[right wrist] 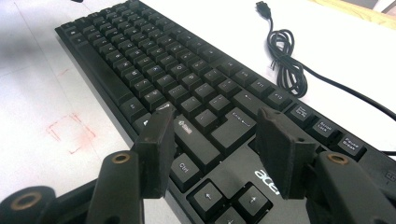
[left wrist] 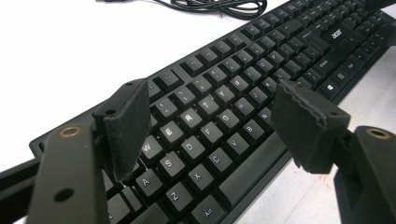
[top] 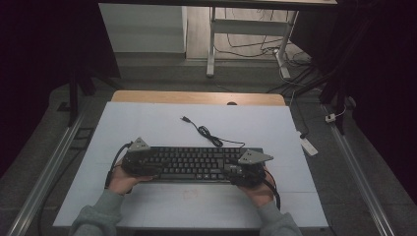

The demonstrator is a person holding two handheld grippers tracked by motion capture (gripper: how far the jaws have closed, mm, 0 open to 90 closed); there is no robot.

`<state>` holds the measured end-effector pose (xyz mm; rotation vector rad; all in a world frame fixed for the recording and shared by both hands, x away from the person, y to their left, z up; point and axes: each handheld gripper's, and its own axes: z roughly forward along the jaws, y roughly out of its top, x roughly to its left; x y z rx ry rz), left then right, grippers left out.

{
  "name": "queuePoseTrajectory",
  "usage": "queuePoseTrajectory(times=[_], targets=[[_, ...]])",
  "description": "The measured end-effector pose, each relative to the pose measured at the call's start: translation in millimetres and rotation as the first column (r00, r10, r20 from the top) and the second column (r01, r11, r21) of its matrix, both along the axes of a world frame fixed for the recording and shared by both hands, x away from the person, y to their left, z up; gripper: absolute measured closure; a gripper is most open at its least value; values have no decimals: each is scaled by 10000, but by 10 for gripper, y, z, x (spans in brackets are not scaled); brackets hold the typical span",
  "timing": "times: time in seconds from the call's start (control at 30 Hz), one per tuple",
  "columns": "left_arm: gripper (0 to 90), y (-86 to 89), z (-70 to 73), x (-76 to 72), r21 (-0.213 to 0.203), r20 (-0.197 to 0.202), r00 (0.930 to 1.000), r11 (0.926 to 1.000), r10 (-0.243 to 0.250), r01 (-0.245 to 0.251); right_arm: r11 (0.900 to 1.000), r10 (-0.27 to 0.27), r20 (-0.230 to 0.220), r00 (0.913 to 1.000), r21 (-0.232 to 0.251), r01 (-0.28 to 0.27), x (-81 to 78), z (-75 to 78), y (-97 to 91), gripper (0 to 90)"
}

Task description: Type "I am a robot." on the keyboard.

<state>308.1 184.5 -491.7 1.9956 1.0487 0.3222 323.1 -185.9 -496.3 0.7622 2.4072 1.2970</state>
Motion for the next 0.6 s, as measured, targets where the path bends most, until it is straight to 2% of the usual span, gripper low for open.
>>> queuePoseTrajectory(times=[0.3,0.6], targets=[[282,-13,-9,-4,59,-18,10000,10000,-26,26,9998,-39,-35,10000,176,40,1,26,38,479],[278,-3,-24,4,50,-84,10000,10000,-50,50,9994,113,-65,9999,338,-111,31,104,198,494]])
